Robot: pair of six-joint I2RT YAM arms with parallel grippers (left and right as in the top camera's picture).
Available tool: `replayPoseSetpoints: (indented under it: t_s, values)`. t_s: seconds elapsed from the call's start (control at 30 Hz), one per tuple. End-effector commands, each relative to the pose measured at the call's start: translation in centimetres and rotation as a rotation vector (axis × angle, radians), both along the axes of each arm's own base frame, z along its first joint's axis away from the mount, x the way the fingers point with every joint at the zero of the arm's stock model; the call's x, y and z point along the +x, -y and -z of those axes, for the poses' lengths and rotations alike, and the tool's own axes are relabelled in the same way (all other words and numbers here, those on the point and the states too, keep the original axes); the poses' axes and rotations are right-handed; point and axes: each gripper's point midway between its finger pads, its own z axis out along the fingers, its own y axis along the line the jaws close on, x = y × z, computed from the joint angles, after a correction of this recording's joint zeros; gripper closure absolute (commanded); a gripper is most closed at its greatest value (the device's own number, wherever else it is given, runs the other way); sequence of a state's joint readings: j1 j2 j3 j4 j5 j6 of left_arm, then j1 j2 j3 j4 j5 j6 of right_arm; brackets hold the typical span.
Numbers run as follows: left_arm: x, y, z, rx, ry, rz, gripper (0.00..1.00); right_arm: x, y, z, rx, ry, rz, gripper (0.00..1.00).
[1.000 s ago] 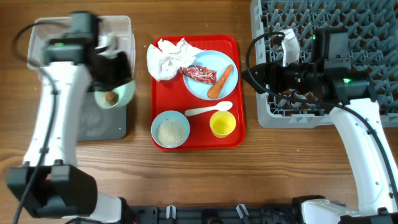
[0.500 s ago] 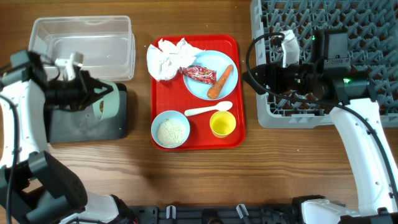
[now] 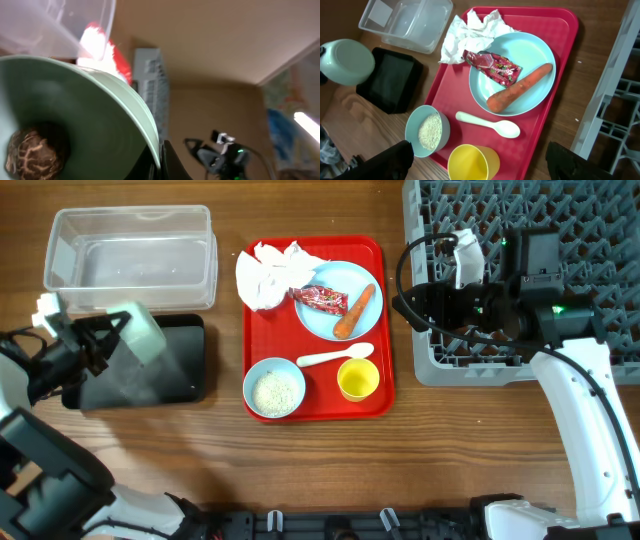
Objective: Sort waste into correct bins and load items into the dishwasher rack
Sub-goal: 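Carry the green bowl to the black tray and tip out the scrap, then return the empty green bowl to the red tray with the left gripper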
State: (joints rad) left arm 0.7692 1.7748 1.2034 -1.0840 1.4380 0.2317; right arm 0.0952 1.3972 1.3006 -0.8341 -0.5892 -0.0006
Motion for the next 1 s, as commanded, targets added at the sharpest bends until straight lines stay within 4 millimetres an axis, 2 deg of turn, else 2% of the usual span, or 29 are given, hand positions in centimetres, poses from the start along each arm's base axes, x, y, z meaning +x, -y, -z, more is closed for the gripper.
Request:
replayPoseSetpoints:
  t_s: [0.0, 0.17, 0.3, 0.63, 0.8, 0.87, 0.97]
  values:
    - [0.5, -0.6, -0.3, -0.108, 0.069, -0.017, 0.96, 0.3, 0.0, -0.4, -0.008, 0.007, 0.007, 0.12]
    - [0.7, -0.7, 0.2, -0.144, 0.049, -0.022, 0.96, 0.3, 0.0, -0.4, -0.009, 0.004, 0.007, 0.12]
    - [0.7, -0.7, 0.2, -0.24, -0.051, -0.031, 0.96, 0.0, 0.1, -0.1, -0.011, -0.012, 0.007, 0.12]
    - [1.4, -1.1, -0.2, -0.159, 0.03, -0.016, 0.96, -0.2, 0.1, 0.1, -0.002, -0.043, 0.029, 0.12]
    - [2.1, 1.4, -2.9, -0.038, 0.113, 0.064, 0.96, 0.0, 0.7, 0.4, -0.035, -0.04, 0.055, 0.12]
    - [2.3, 2.9, -3.8, 0.046, 0.125, 0.106, 0.96, 0.1, 0.8, 0.4, -0.041, -0.039, 0.059, 0.12]
    - [2.5, 6.3, -5.3, 0.207, 0.148, 0.19, 0.96, 0.1, 0.9, 0.5, -0.047, -0.038, 0.063, 0.12]
